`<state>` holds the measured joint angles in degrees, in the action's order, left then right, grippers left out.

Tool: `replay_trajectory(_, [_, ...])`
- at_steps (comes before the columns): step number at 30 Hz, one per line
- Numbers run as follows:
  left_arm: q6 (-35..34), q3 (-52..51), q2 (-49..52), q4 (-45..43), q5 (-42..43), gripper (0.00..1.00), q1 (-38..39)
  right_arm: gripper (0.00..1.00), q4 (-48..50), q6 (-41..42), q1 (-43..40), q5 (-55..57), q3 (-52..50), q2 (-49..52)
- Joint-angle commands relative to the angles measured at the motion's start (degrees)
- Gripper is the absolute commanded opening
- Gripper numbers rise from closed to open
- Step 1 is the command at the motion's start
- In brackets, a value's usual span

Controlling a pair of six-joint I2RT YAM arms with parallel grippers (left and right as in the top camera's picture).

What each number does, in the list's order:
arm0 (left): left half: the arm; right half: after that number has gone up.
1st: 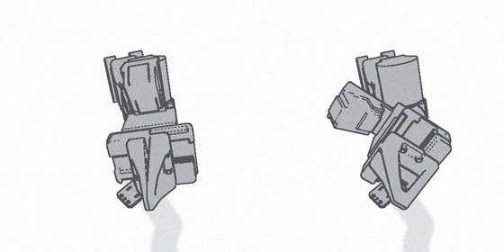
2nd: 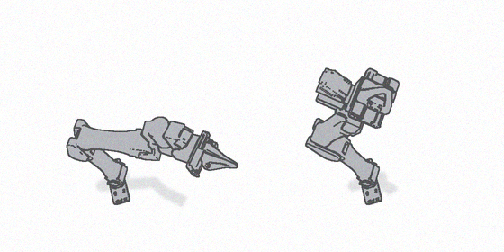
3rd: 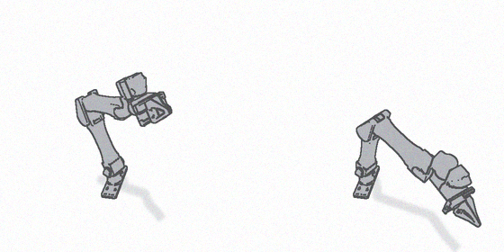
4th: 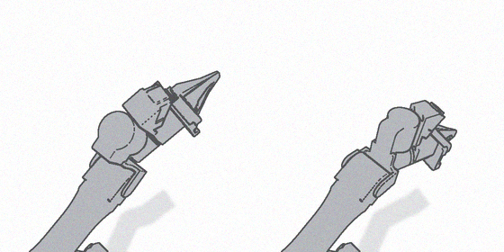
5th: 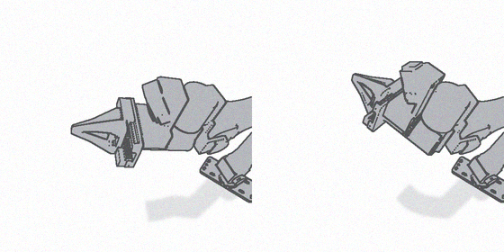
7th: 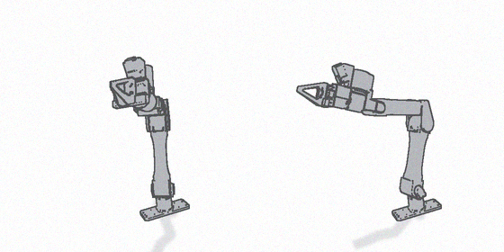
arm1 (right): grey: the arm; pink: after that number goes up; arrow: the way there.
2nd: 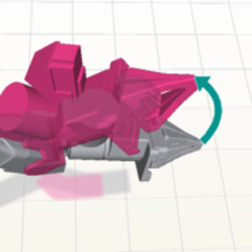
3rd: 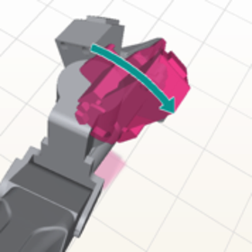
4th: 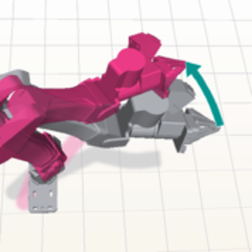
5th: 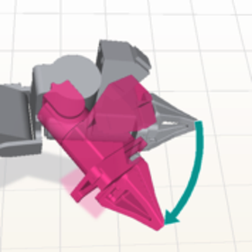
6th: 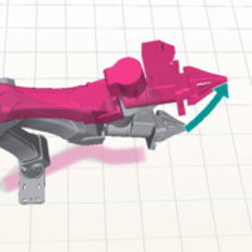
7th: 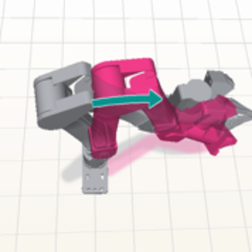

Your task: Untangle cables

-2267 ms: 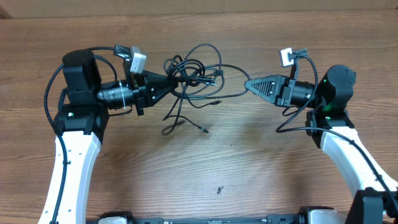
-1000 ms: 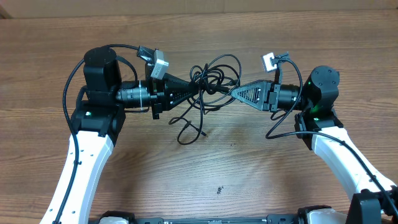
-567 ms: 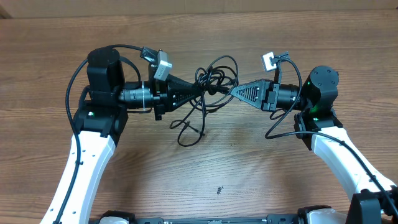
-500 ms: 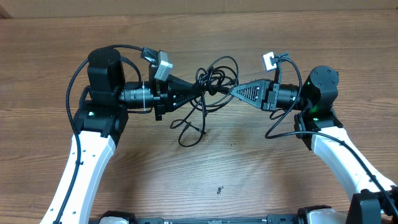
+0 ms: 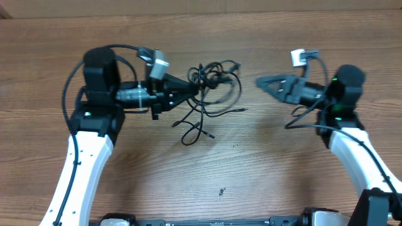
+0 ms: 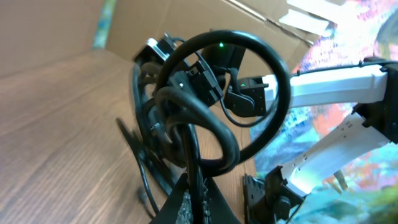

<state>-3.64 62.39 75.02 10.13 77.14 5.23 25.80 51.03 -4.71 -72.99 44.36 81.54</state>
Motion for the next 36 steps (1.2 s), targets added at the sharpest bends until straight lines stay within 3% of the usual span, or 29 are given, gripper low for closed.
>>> replay_trajectory(1, [-0.7,0.4,-0.4,-0.5,4.9,0.04,-2.6,0.04,-1.4,-0.3,-5.0,0.0,0.7,-0.5])
replay_trajectory(8, [-0.7,0.4,-0.4,-0.5,5.4,0.04,-3.7,0.05,-2.8,-1.8,-7.4,-3.0,0.7,-0.5])
replay_trajectory(11, [-0.7,0.4,-0.4,-0.5,7.3,0.04,-3.7,0.17,-2.8,-5.5,-6.5,-4.5,0.7,-0.5])
replay_trajectory(16, [-2.3,0.4,-0.5,-1.2,13.4,0.04,-3.6,0.64,-2.8,-17.2,-4.2,-7.3,0.7,-0.5])
replay_trajectory(19, [-3.8,0.4,-0.5,-1.2,13.4,0.04,-3.6,0.76,-2.9,-21.5,-2.9,-7.3,0.7,-0.5])
replay_trajectory(27, [-7.5,0.4,-0.5,-3.5,13.4,0.04,-1.1,0.81,-5.7,-31.6,3.8,-6.0,0.7,-0.4])
replay_trajectory(33, [-16.3,0.4,-0.5,-12.3,13.4,0.04,1.6,0.82,-7.1,-32.6,7.2,-2.5,0.7,-0.4])
replay_trajectory(36, [-17.0,0.4,-0.5,-14.1,13.4,0.04,2.4,0.82,-7.1,-32.9,7.6,-2.6,0.7,-0.4])
